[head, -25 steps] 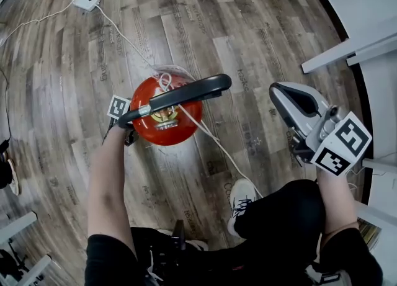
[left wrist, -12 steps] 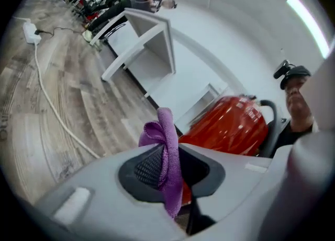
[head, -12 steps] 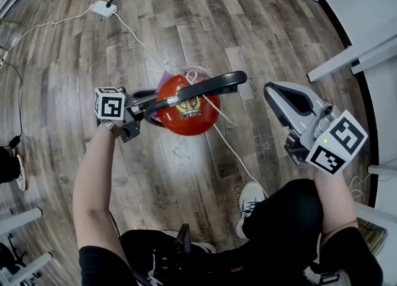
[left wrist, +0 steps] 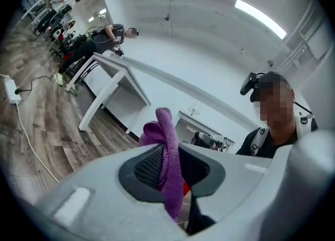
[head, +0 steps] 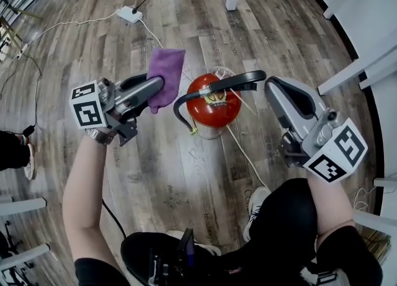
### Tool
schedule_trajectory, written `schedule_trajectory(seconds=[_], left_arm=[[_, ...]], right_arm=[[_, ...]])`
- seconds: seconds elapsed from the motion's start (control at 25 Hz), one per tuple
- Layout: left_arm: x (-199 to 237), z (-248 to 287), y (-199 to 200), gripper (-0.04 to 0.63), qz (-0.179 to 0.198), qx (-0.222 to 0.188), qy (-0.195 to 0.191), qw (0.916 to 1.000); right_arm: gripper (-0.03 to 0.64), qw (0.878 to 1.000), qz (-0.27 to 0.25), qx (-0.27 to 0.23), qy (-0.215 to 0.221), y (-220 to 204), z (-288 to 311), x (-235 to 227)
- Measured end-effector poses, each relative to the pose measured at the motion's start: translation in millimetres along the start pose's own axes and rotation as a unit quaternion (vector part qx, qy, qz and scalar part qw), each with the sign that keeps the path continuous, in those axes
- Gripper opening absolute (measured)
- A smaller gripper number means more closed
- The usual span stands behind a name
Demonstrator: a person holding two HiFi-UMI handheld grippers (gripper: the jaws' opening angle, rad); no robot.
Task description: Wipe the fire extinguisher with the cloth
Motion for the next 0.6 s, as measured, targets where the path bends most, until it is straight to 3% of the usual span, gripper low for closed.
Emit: schedule_trajectory(seconds=[0.12,0.24,0.36,0.48,0.6], left_arm=[[-41.0,3.0,10.4,0.066,0.043,-0.002,0.005,0.9991],[-91.9,19.9,10.3,0.067,0.112,0.001,0.005,0.9937],[-134.9,38.2,6.2,0.067,0.154,-0.021,-0.027,0.9875],[-146.0,43.5,4.2,0.069,0.161,-0.042,-0.024,0.9859],[-141.6,37.1,2.3,0.067,0.129,-0.075,-0.016,0.9887]], right_arm=[[0.043,0.999,-0.012,-0.008,0.043,5.7,5.9,22.7],[0.103,0.996,-0.013,0.012,0.087,-4.2,18.8,37.4],[0.148,0.990,0.056,0.025,0.130,-15.6,27.1,39.6],[0.178,0.979,0.102,0.010,0.175,-11.5,27.1,47.1],[0.182,0.980,0.047,0.000,0.193,-3.1,24.5,61.5]])
Point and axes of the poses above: the fingertips, and each gripper's own axes: z forward along the fingers, x to its left, y out of its top, the point moved 8 cm from there along -z, backward along the fingers, and after that the axes turned 2 degrees about z, right-handed, at the moved point
